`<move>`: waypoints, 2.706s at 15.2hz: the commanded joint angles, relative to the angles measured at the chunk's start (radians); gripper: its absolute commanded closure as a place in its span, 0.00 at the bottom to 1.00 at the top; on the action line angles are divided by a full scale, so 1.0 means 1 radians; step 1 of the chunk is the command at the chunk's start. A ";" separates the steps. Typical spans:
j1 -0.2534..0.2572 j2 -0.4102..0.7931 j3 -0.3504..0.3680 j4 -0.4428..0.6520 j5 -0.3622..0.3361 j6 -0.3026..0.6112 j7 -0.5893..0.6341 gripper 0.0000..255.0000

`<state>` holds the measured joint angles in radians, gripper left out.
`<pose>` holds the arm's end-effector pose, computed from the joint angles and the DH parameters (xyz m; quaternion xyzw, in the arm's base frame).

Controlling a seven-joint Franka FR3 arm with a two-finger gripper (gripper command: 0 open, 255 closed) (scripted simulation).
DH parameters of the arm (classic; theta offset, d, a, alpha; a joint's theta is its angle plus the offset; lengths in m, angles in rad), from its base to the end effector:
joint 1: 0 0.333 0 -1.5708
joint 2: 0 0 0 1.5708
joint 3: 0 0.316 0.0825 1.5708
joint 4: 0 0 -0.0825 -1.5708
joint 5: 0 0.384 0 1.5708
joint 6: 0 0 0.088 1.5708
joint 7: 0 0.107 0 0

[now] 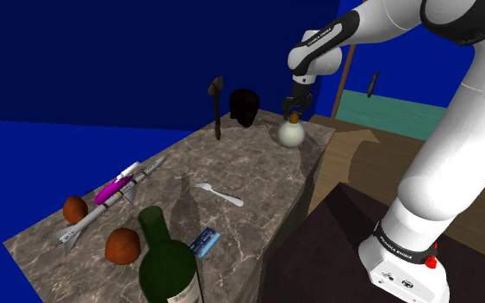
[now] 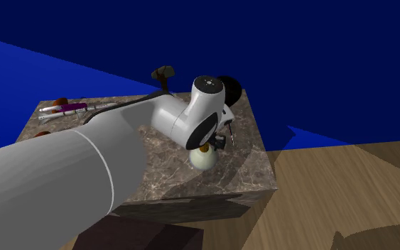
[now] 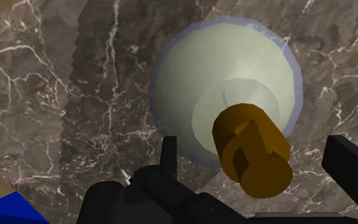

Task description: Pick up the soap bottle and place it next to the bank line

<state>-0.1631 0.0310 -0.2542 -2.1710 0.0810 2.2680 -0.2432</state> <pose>0.5000 -0.2189 0.3859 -0.9928 0.1115 -0.0408 0.0156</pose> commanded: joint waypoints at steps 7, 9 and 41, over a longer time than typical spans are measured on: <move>-0.001 0.005 0.000 -0.005 0.002 0.010 -0.003 0.00; -0.001 0.005 0.000 -0.005 0.002 0.010 -0.003 1.00; 0.001 -0.101 0.003 0.193 -0.041 -0.289 0.039 1.00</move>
<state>-0.1613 -0.0656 -0.2512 -1.9879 0.0413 1.9932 -0.2044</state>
